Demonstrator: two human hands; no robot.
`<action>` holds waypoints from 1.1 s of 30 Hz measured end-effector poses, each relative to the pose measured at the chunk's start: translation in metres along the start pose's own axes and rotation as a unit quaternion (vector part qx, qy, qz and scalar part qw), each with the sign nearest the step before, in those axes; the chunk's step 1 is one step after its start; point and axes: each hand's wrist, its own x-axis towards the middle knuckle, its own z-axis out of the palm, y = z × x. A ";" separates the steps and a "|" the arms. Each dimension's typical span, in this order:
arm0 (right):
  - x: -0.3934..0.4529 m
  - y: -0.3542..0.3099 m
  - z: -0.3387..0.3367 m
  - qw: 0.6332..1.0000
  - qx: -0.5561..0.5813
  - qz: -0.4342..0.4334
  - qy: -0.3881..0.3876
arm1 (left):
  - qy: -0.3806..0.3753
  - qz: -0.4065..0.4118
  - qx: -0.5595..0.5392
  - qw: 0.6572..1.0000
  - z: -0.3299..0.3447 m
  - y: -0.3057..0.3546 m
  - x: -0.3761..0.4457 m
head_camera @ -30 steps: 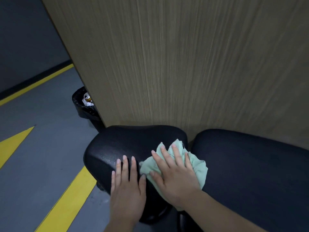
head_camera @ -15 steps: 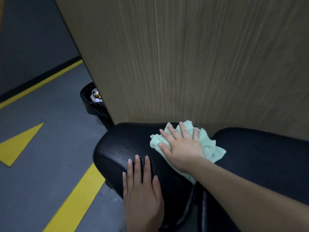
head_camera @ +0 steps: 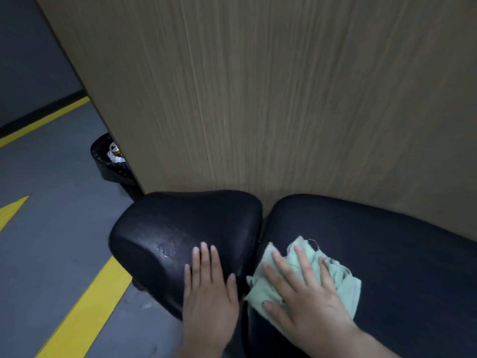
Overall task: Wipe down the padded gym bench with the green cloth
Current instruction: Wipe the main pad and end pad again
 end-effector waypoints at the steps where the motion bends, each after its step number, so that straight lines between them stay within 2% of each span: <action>1: -0.012 0.011 -0.001 0.999 0.003 0.035 -0.007 | -0.008 0.020 -0.009 1.000 0.001 0.014 -0.007; 8: -0.099 0.082 -0.012 0.978 0.019 0.201 -0.058 | -0.041 0.152 -0.086 0.984 -0.006 0.127 -0.042; 12: -0.133 0.112 -0.028 0.959 0.081 0.248 -0.108 | -0.060 0.246 -0.115 0.961 -0.013 0.192 -0.062; 13: -0.139 0.123 -0.034 0.959 0.095 0.255 -0.079 | -0.074 0.261 -0.123 0.955 -0.015 0.204 -0.067; 14: -0.146 0.134 -0.038 0.963 0.110 0.247 -0.006 | -0.090 0.275 -0.131 0.948 -0.016 0.215 -0.072; 16: -0.164 0.157 -0.055 0.946 0.229 0.229 0.031 | -0.121 0.310 -0.133 0.934 -0.017 0.234 -0.083; 17: -0.179 0.175 -0.057 0.940 0.240 0.238 0.039 | -0.128 0.329 -0.129 0.927 -0.016 0.244 -0.088; 18: -0.193 0.194 -0.057 0.934 0.224 0.269 0.069 | -0.132 0.349 -0.121 0.920 -0.016 0.255 -0.093; 20: -0.219 0.234 -0.052 0.930 0.106 0.343 0.084 | -0.152 0.376 -0.102 0.908 -0.013 0.281 -0.105; 22: -0.238 0.259 -0.047 0.896 0.060 0.439 0.000 | -0.189 0.365 -0.086 0.908 -0.008 0.311 -0.117; 24: -0.249 0.270 -0.037 0.868 0.076 0.490 -0.032 | -0.220 0.317 -0.072 0.920 -0.003 0.340 -0.124; 28: -0.249 0.268 -0.031 0.875 0.067 0.480 -0.009 | -0.241 0.237 -0.066 0.939 0.010 0.376 -0.100; 31: -0.253 0.274 -0.023 0.874 0.054 0.483 -0.008 | -0.263 0.244 -0.022 0.933 0.024 0.374 -0.062; 33: -0.253 0.277 -0.020 0.874 0.057 0.482 -0.006 | -0.246 0.238 0.000 0.939 0.027 0.352 -0.042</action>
